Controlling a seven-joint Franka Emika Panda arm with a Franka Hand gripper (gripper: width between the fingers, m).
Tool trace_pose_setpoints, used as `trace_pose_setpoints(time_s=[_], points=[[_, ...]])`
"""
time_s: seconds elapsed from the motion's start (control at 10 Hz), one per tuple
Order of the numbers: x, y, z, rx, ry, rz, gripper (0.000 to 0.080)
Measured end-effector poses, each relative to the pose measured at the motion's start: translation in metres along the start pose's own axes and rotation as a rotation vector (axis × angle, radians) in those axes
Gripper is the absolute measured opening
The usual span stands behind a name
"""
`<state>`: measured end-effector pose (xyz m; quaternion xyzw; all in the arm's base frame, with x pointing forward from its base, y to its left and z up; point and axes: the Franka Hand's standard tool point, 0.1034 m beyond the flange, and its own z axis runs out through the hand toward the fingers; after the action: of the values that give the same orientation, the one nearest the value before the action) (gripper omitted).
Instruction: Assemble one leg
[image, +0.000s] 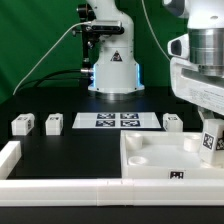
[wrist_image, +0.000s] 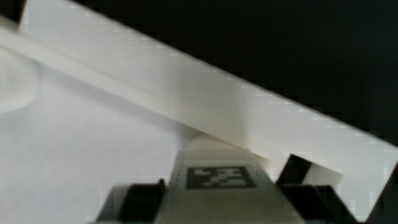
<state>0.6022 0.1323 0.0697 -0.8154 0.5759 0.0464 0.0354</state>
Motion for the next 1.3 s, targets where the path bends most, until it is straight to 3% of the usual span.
trace_pose_setpoints(time_s=[0.2, 0.3, 0.4, 0.5, 0.8, 1.3], points=[[0.0008, 0.0, 0.0005, 0.001, 0.001, -0.041, 0.0296], [0.0007, 0.0001, 0.0006, 0.0, 0.001, -0.12, 0.0521], [0.0006, 0.0001, 0.0008, 0.0, 0.001, -0.126, 0.0521], [0.0007, -0.0001, 0.0006, 0.0, 0.002, -0.152, 0.0626], [0.0015, 0.0002, 0.0014, -0.004, 0.004, -0.638, 0.0649], [0.0029, 0.0003, 0.002, -0.021, 0.019, -1.216, 0.0649]])
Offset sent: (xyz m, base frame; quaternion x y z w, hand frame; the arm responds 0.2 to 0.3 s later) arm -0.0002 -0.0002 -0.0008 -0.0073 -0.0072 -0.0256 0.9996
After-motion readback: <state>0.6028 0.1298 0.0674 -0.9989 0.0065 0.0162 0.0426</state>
